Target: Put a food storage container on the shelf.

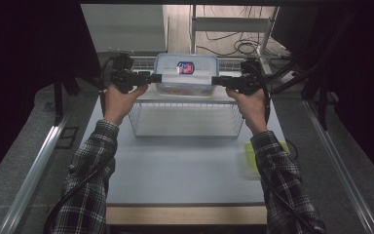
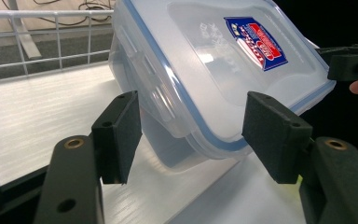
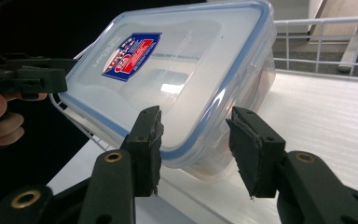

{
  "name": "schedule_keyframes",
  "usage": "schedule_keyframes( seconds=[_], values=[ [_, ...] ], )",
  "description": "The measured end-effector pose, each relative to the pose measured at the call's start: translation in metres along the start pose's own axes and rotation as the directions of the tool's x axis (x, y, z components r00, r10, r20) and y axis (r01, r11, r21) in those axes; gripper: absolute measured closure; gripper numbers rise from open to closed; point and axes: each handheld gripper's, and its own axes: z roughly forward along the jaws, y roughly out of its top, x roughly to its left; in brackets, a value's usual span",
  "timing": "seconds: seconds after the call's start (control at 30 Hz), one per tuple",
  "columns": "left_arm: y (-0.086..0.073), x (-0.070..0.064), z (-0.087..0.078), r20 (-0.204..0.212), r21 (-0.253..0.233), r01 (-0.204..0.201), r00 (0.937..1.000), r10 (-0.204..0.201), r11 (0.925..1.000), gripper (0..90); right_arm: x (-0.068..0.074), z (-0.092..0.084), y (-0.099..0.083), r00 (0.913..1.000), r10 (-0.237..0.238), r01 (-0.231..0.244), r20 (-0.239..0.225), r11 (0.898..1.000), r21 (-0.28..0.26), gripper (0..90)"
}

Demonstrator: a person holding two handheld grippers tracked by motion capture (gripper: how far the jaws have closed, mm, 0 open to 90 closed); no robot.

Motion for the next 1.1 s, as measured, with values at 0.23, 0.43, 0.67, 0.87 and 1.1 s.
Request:
schedule_keyframes(
  seconds=[0.23,0.43,0.67,0.87,1.1],
  values=[
    [0.001,-0.010,0.000,-0.045,-0.018,-0.054,0.9976,0.053,0.9984,43.6,0.003,0.000,0.001,0.9993,-0.019,0.020,0.032,0.999,-0.032,60.1],
    [0.000,-0.017,-0.004,-0.039,-0.030,-0.086,0.9957,0.085,0.9958,42.4,0.004,-0.005,-0.001,0.9984,-0.053,0.054,0.023,0.997,-0.058,60.7],
    [-0.015,-0.026,-0.020,0.004,-0.050,-0.106,0.9943,0.106,0.9931,40.2,0.015,-0.020,-0.008,0.9886,-0.148,0.150,0.025,0.987,-0.057,75.9],
    [-0.040,-0.033,-0.029,0.041,-0.059,-0.113,0.9924,0.115,0.9918,35.0,0.020,-0.018,-0.030,0.9809,-0.193,0.192,-0.024,0.981,-0.033,87.0],
    [-0.069,-0.046,-0.031,0.045,-0.039,-0.154,0.9868,0.156,0.9873,27.6,0.018,0.008,-0.040,0.9798,-0.199,0.200,-0.015,0.980,0.016,87.7]
  ],
)
